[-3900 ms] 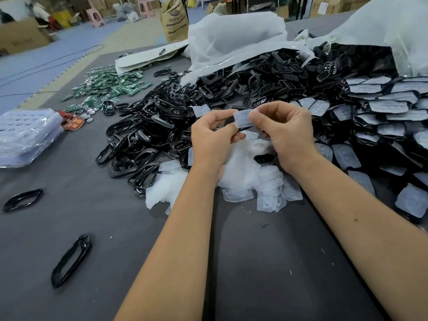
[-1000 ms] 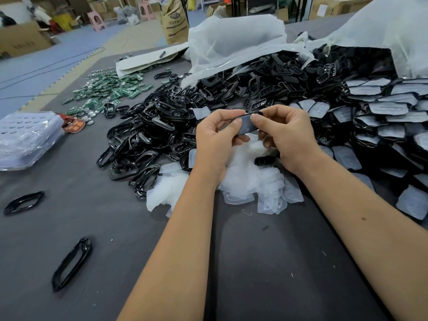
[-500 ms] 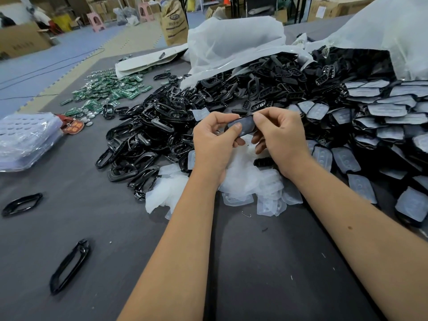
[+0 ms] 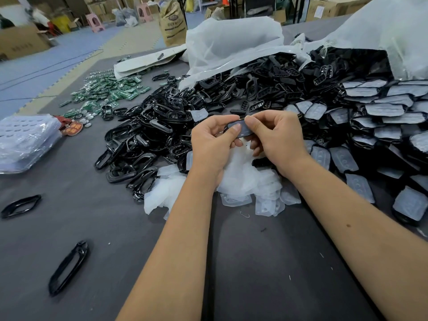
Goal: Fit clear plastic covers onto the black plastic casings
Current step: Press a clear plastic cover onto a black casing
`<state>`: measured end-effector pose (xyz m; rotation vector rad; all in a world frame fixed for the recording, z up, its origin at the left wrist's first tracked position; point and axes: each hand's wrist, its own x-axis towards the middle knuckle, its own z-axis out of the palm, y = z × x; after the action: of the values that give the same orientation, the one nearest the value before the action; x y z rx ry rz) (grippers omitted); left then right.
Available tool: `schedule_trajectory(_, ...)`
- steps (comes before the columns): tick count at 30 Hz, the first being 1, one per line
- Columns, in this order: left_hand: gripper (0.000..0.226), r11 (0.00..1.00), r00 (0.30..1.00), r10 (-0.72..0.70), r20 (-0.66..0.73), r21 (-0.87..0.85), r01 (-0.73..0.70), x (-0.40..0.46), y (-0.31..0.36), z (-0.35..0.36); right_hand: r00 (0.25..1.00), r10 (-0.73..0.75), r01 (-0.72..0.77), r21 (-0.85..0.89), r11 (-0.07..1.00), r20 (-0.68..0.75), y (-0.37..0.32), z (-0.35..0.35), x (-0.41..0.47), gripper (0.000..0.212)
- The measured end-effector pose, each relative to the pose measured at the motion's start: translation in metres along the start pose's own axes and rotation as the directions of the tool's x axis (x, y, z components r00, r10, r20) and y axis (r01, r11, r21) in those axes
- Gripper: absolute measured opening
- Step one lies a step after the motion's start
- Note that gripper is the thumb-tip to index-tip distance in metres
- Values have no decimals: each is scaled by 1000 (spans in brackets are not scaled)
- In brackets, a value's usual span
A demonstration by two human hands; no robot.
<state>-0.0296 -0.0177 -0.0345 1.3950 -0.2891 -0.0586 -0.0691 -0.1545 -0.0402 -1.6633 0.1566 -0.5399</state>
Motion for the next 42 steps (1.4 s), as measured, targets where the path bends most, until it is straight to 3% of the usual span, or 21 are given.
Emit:
schedule_trajectory(9, 18, 994, 995, -102, -8, -51, 101, 2, 2, -4, 997, -72, 76, -145, 987, 30, -6, 3, -4, 16)
schedule_trajectory(14, 18, 981, 988, -153, -6, -119, 151, 1, 4, -5, 990, -137, 139, -182, 973, 25, -11, 2, -5, 7)
schedule_trajectory(18, 18, 979, 988, -153, -12, -136, 150, 1, 6, -4, 953, -301, 291, -324, 900, 22, -11, 2, -8, 2)
schedule_trajectory(24, 14, 915, 962, -257, -96, -345, 210, 4, 11, -8, 904, -399, 428, -369, 825, 156, -13, 5, -9, 22)
schedule_trajectory(27, 2, 898, 964, -260, -57, -381, 220, 5, 12, -10, 892, -414, 450, -416, 790, 179, -12, 3, -9, 26)
schedule_trajectory(28, 10, 903, 968, -249, -32, -369, 220, 4, 13, -10, 895, -415, 444, -419, 792, 163, -12, 2, -9, 22)
schedule_trajectory(31, 50, 913, 975, -220, 43, -344, 221, 3, 12, -9, 943, -324, 332, -301, 894, 79, -15, -1, -10, 4)
schedule_trajectory(35, 18, 927, 981, -187, 45, -323, 192, 2, 10, -8, 995, -69, 65, 57, 996, 76, -17, -4, -7, 24)
schedule_trajectory(39, 9, 929, 981, -191, 32, -316, 191, 1, 12, -9, 963, 23, -102, 288, 952, 267, -17, -6, -5, 24)
schedule_trajectory(42, 5, 904, 976, -218, 24, -371, 211, 1, 14, -8, 944, 51, -184, 391, 902, 327, -14, -5, -4, 30)
